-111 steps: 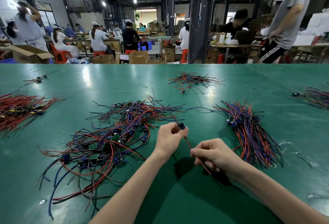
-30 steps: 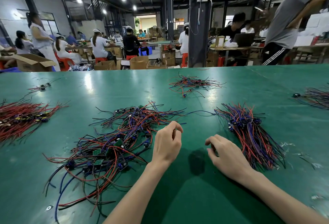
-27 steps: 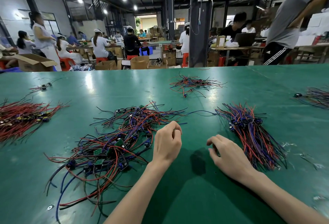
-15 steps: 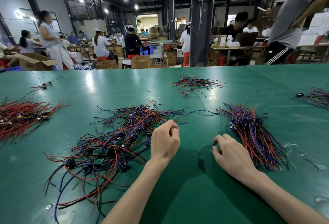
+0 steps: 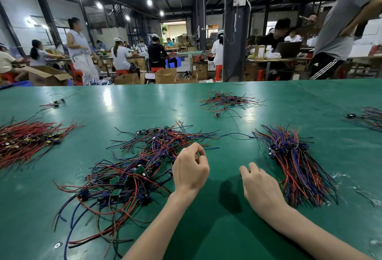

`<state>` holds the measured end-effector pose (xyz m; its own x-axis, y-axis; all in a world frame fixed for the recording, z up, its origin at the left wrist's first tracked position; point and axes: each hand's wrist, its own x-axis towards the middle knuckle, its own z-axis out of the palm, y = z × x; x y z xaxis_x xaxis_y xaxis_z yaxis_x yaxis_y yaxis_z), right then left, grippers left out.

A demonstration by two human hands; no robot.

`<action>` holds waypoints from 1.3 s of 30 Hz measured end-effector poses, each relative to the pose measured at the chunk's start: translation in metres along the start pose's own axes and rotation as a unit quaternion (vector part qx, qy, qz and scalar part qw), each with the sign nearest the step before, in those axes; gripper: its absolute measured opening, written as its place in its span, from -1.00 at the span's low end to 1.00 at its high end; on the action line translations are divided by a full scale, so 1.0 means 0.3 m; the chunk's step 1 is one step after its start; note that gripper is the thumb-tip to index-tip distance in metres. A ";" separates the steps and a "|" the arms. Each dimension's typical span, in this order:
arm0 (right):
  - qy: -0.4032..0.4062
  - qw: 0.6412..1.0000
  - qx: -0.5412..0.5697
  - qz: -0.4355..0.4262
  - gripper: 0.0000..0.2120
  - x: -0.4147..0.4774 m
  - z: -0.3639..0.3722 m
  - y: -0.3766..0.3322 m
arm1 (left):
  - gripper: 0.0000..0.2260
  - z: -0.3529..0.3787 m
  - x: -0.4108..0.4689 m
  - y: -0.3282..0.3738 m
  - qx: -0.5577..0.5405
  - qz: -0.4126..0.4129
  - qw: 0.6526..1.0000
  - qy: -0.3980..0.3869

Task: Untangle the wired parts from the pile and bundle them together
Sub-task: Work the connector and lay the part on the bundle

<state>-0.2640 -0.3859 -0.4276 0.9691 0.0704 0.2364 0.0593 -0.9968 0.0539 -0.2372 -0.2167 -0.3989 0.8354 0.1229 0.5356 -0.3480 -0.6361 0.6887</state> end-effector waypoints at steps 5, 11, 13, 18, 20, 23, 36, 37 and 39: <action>0.003 1.000 0.011 0.002 -0.84 0.069 0.000 -0.008 | -0.92 -0.080 0.151 -0.033 0.058 -0.064 0.995 0.047; 0.014 0.999 0.027 0.031 -0.85 0.125 0.019 -0.021 | -0.72 -0.107 0.308 -0.171 0.282 -0.141 0.947 -0.069; 0.020 0.999 0.033 0.037 -0.86 0.126 0.029 -0.016 | -0.68 -0.082 0.322 -0.209 0.329 -0.150 0.926 -0.107; 0.037 0.997 0.052 0.030 -0.90 0.131 0.037 -0.007 | -0.68 -0.044 0.331 -0.260 0.341 -0.150 0.924 -0.091; 0.037 0.997 0.060 0.028 -0.89 0.132 0.038 -0.004 | -0.69 -0.048 0.339 -0.261 0.314 -0.151 0.935 -0.065; 0.040 0.997 0.069 0.024 -0.89 0.135 0.036 -0.003 | -0.70 -0.073 0.355 -0.241 0.238 -0.148 0.960 -0.001; 0.106 0.983 0.146 -0.031 -0.86 0.115 0.027 -0.004 | -0.76 -0.060 0.173 0.045 0.022 0.260 0.962 0.084; 0.111 0.975 0.187 -0.048 -0.84 0.110 0.022 -0.003 | -0.75 -0.038 0.135 0.036 0.019 0.267 0.962 0.061; 0.103 0.935 0.331 -0.068 -0.89 0.101 0.006 -0.005 | -0.73 0.002 0.072 0.025 0.023 0.279 0.960 -0.001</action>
<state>-0.2343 -0.3823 -0.4222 0.8794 0.1366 0.4561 0.3803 -0.7780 -0.5002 -0.2215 -0.2193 -0.3824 0.5255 -0.2472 0.8141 -0.7220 -0.6357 0.2730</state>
